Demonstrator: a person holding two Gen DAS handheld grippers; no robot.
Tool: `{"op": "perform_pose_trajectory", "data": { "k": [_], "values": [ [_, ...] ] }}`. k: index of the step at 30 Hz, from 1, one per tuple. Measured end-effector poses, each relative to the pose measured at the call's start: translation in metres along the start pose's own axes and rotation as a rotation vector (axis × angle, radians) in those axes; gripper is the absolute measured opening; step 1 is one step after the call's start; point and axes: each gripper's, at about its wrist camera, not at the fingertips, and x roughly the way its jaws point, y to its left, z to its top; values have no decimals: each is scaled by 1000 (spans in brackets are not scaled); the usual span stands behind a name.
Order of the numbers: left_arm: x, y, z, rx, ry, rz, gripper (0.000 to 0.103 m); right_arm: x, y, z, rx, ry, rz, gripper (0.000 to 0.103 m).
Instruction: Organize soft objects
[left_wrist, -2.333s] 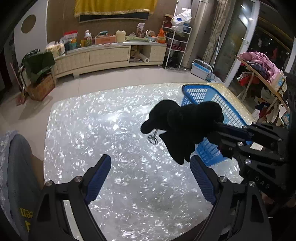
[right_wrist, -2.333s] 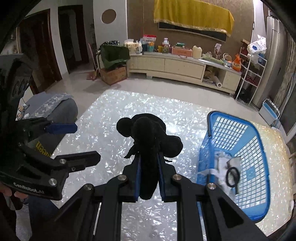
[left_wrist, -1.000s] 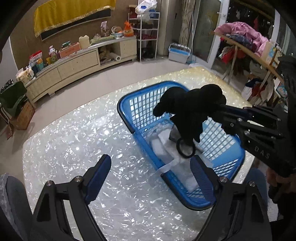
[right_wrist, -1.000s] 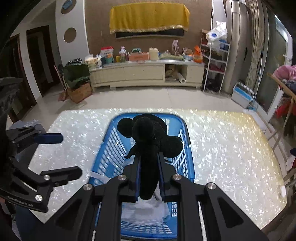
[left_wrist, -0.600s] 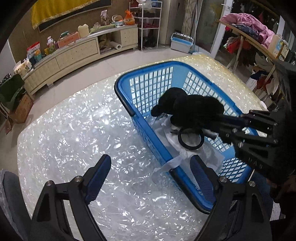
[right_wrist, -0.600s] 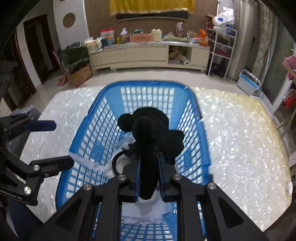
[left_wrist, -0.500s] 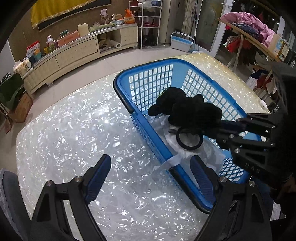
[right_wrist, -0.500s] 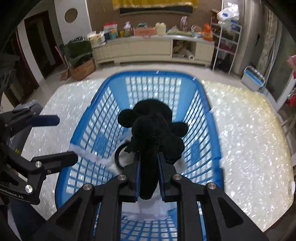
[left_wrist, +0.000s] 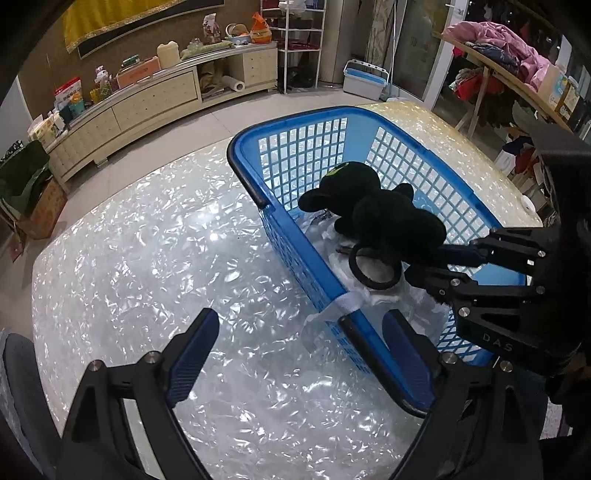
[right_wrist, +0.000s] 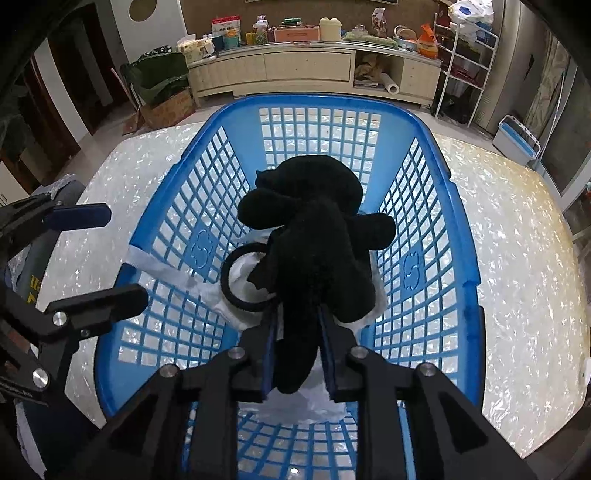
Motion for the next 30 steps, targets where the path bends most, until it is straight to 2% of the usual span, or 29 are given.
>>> {"op": "perform_pose_trajectory", "data": {
  "k": [1,3,11,20,24,26,30],
  "values": [
    [-1,0,-1,0,-3,1,89,-2,0,0,1,-4,0,27],
    [-5,-1,-3,-8,-13,-3,89,-6,1,-1,-7,-14,-7,41],
    [-24,3,-15,-80,-51,8,90,-28,-5,-14,1,-62,-8,60],
    [-83,-5,-40,-155,-214,72,90,-78,2,-31,32,-217,4,88],
    [-112,-11,-52,-171,-291,128,90,-99,8,-38,43,-278,-5,99],
    [-127,-14,-59,-182,-325,151,90,-104,13,-38,41,-301,-9,103],
    [-158,-20,-74,-201,-415,211,90,-122,23,-41,36,-348,-15,103]
  ]
}}
